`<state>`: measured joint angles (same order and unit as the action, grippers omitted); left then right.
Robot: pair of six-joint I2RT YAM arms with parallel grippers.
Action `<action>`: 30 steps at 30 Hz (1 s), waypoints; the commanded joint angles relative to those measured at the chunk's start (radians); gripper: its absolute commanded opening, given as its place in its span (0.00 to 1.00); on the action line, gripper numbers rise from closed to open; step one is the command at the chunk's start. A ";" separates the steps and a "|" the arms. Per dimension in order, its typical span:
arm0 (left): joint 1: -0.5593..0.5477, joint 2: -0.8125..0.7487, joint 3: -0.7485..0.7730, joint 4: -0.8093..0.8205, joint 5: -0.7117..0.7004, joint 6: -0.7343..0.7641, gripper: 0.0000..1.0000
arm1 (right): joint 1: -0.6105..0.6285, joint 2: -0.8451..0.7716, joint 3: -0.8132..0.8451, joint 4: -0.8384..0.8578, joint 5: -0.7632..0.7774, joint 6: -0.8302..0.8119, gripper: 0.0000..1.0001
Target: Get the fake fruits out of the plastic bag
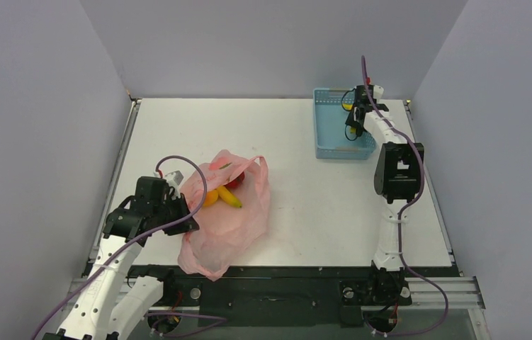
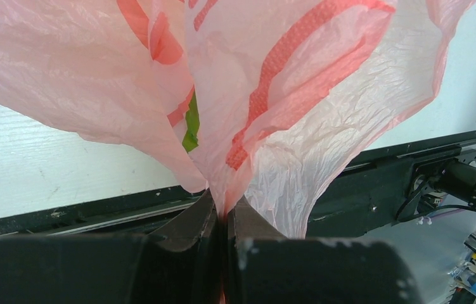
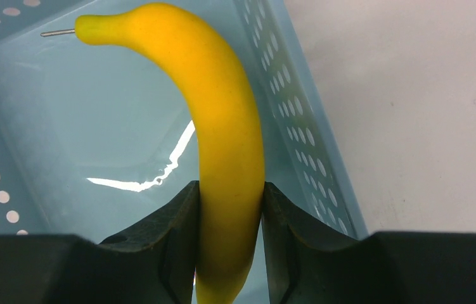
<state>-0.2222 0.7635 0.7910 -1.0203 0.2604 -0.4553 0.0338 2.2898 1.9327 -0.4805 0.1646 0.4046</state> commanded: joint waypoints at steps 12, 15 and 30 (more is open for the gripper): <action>0.011 -0.001 0.001 0.040 0.017 0.020 0.01 | 0.000 0.097 0.245 -0.119 0.016 -0.008 0.58; 0.012 0.000 0.001 0.040 0.019 0.022 0.01 | 0.003 0.070 0.235 -0.120 0.022 -0.017 0.59; 0.017 0.010 0.001 0.042 0.030 0.026 0.02 | 0.192 -0.360 -0.104 -0.015 0.037 0.001 0.58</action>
<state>-0.2173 0.7692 0.7906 -1.0195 0.2672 -0.4469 0.1280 2.1094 1.9465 -0.5888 0.1799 0.3859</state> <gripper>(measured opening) 0.018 0.581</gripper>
